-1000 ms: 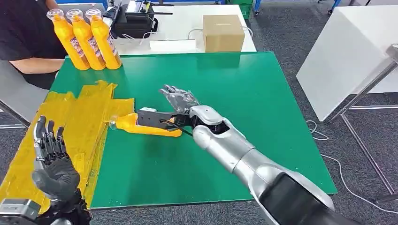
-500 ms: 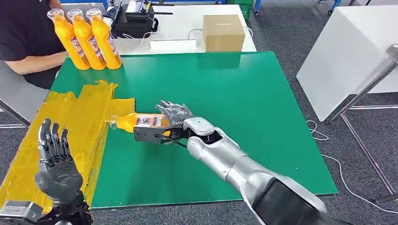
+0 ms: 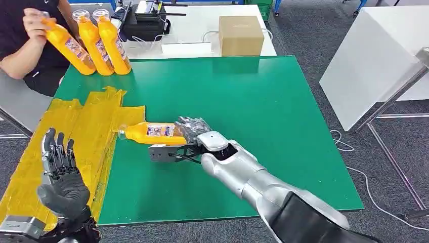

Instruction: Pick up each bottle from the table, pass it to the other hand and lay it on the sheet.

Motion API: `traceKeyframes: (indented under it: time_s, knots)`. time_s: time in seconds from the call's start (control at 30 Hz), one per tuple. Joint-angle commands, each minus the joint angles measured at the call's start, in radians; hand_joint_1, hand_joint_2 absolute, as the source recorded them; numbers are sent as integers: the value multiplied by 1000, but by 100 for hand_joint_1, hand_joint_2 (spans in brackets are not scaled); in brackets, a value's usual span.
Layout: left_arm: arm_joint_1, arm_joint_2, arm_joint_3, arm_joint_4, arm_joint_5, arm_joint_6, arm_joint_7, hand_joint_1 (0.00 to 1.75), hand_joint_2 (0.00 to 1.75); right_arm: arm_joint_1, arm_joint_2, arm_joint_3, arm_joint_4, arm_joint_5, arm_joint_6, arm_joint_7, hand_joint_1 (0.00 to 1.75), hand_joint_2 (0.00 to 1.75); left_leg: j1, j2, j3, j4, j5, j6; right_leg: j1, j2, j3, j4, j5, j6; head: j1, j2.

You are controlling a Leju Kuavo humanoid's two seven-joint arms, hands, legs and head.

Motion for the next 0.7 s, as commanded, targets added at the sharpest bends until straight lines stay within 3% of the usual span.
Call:
traceKeyframes:
  time_s: [0.03,0.17,0.27,0.7]
  knots:
    - [-11,-16,28,49,4,-4,-5,0,0,-50,-24,60,59,41,4,14,0,175,0,2,9,-3,-3,-2,1,-1,8,-2,-2,-1,0,0]
    - [-6,-19,32,41,2,9,-5,0,0,-47,-32,70,27,62,-2,10,0,175,0,0,2,-1,-1,-1,0,-1,2,0,-1,0,0,0]
    - [10,-20,41,32,3,17,-6,0,0,-30,-58,69,-46,57,5,-5,0,175,0,0,2,0,-1,-1,0,-1,2,0,-1,0,0,0]
    - [-3,-17,38,43,3,19,-9,0,0,-25,-59,72,-58,53,17,3,0,175,0,0,4,-1,-1,-1,0,-2,4,-1,-1,0,0,0]
